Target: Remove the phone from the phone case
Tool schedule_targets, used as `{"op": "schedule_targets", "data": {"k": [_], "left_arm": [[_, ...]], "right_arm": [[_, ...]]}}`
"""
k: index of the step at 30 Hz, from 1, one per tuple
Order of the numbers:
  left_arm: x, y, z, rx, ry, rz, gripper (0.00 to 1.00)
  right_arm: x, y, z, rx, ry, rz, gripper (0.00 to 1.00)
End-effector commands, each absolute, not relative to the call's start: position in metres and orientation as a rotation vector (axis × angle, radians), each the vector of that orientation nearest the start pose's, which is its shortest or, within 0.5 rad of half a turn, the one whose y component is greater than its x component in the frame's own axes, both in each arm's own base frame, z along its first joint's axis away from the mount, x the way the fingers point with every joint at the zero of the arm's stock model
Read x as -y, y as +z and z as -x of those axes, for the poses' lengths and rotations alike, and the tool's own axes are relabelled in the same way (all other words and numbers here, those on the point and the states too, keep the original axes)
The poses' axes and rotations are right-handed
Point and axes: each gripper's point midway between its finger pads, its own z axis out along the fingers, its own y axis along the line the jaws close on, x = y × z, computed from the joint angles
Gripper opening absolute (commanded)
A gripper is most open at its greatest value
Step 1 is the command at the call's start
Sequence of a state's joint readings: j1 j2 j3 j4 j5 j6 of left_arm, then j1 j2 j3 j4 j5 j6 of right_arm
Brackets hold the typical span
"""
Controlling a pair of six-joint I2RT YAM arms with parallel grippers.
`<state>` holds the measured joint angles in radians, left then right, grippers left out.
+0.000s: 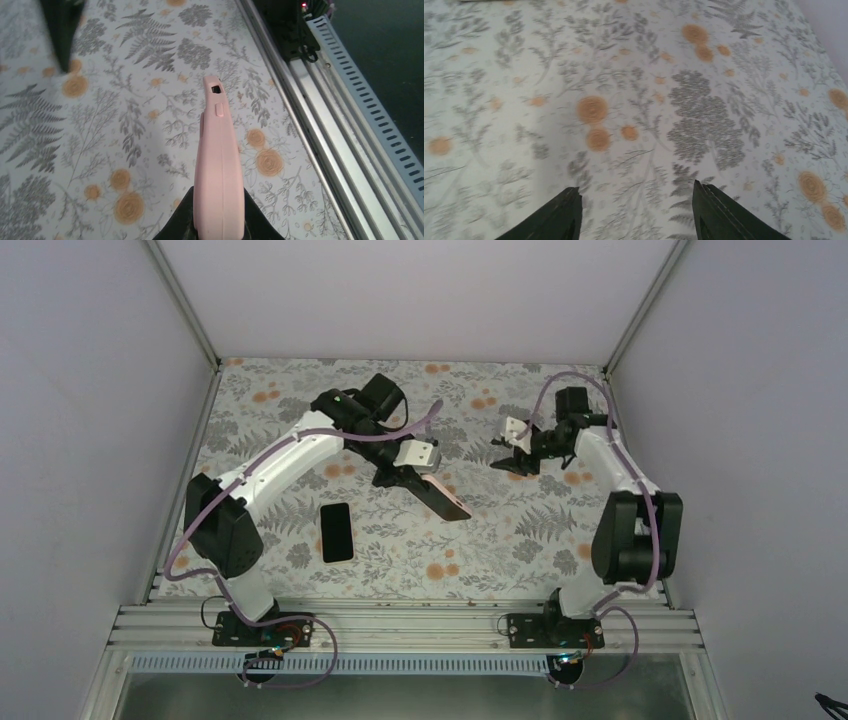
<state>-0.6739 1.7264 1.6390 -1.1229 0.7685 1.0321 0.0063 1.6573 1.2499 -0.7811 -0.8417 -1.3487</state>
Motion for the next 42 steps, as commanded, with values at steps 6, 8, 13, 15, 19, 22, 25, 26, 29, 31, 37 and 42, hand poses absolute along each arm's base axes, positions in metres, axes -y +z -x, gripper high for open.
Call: {"op": "schedule_targets", "data": {"k": [6, 8, 13, 15, 19, 22, 25, 26, 29, 31, 37, 42], "left_arm": [[0.331, 0.248, -0.247, 2.059, 1.336, 2.776, 0.06], [0.332, 0.249, -0.249, 2.06, 1.348, 2.771, 0.06], [0.336, 0.255, -0.25, 2.059, 1.391, 2.767, 0.06], [0.336, 0.255, -0.25, 2.063, 1.391, 2.765, 0.06], [0.333, 0.256, -0.247, 2.069, 1.382, 2.764, 0.06], [0.332, 0.255, -0.247, 2.076, 1.375, 2.762, 0.06], [0.332, 0.255, -0.247, 2.08, 1.376, 2.761, 0.06], [0.333, 0.254, -0.248, 2.081, 1.374, 2.762, 0.06], [0.334, 0.253, -0.249, 2.081, 1.377, 2.76, 0.06], [0.335, 0.253, -0.249, 2.081, 1.38, 2.755, 0.06], [0.335, 0.252, -0.248, 2.075, 1.383, 2.752, 0.06], [0.335, 0.253, -0.246, 2.064, 1.391, 2.754, 0.06]], "right_arm": [[-0.142, 0.165, -0.244, -1.63, 0.676, 1.725, 0.63], [-0.151, 0.159, -0.23, -1.629, 0.685, 1.734, 0.63], [-0.166, 0.169, -0.239, -1.564, 0.632, 1.66, 0.62], [-0.168, 0.173, -0.243, -1.557, 0.63, 1.634, 0.61], [-0.17, 0.175, -0.248, -1.552, 0.637, 1.618, 0.6], [-0.173, 0.175, -0.248, -1.549, 0.668, 1.615, 0.6], [-0.176, 0.178, -0.245, -1.536, 0.693, 1.619, 0.6], [-0.177, 0.178, -0.244, -1.533, 0.696, 1.619, 0.6], [-0.181, 0.18, -0.243, -1.527, 0.704, 1.619, 0.6], [-0.183, 0.183, -0.243, -1.519, 0.711, 1.618, 0.6], [-0.184, 0.185, -0.249, -1.519, 0.694, 1.607, 0.59], [-0.185, 0.186, -0.255, -1.518, 0.677, 1.596, 0.59]]}}
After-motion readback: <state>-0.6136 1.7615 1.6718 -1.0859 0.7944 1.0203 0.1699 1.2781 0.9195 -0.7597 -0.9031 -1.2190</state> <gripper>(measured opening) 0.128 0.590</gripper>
